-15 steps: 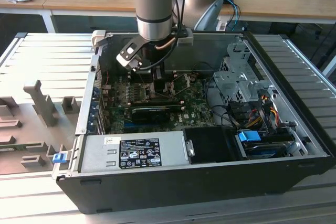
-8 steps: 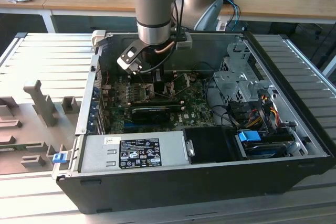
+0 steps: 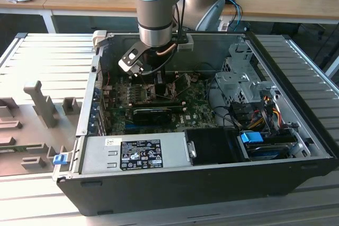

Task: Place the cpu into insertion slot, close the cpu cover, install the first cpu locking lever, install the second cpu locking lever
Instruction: 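Place the cpu into insertion slot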

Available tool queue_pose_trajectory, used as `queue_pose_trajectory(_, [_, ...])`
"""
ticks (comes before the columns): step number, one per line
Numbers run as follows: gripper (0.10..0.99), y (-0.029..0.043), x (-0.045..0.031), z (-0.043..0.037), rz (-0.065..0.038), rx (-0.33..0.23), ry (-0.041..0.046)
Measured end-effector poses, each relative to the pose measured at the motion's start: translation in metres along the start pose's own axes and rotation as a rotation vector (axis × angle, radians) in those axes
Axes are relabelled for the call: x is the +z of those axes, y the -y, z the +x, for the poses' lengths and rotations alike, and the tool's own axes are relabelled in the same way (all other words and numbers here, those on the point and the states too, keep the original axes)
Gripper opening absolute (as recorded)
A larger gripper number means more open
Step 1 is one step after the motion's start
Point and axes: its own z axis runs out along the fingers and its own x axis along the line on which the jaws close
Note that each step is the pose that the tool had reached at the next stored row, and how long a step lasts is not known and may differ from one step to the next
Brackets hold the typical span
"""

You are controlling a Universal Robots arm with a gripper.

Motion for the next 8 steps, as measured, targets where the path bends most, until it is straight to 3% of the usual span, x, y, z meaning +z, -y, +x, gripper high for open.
queue_pose_trajectory(8, [0.541, -0.0020, 0.0004, 0.0001, 0.000, 0.000, -0.0005])
